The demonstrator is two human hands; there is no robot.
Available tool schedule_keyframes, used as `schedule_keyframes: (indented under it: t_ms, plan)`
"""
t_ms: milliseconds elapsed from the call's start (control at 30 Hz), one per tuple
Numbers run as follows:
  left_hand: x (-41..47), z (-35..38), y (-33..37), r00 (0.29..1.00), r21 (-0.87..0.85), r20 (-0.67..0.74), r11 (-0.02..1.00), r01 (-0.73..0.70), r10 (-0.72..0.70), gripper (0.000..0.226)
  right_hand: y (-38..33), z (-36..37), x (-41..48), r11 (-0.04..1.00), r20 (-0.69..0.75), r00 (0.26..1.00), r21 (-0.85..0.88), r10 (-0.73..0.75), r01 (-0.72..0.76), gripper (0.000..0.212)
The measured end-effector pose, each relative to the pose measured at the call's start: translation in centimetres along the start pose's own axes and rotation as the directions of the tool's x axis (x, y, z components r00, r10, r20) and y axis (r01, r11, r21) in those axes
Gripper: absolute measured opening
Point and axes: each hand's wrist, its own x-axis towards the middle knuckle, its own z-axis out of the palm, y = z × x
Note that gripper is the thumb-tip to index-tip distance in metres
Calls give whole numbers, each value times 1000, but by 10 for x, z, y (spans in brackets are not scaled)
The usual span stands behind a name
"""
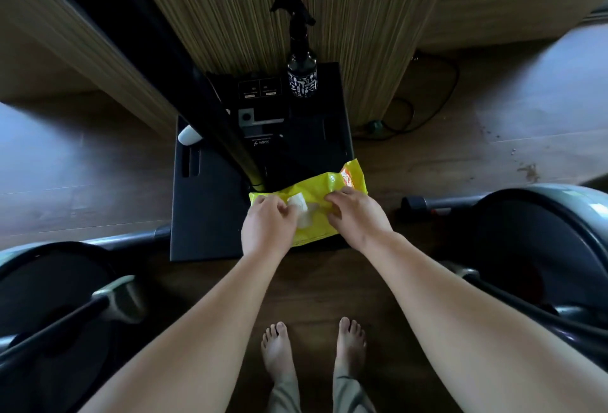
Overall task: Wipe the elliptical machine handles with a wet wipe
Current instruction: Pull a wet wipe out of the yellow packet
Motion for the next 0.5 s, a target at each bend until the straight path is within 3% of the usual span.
schedule_keyframes:
  t_ms: [267, 500]
  plan:
    - [3, -21, -26, 999, -181, 17, 982, 49, -47, 25, -24, 7, 12, 1000, -20, 1000, -23, 3, -4, 23]
    - [5, -24, -32, 998, -187, 57, 982, 30, -20, 23, -44, 17, 26, 991, -7, 999, -133, -33, 32, 31]
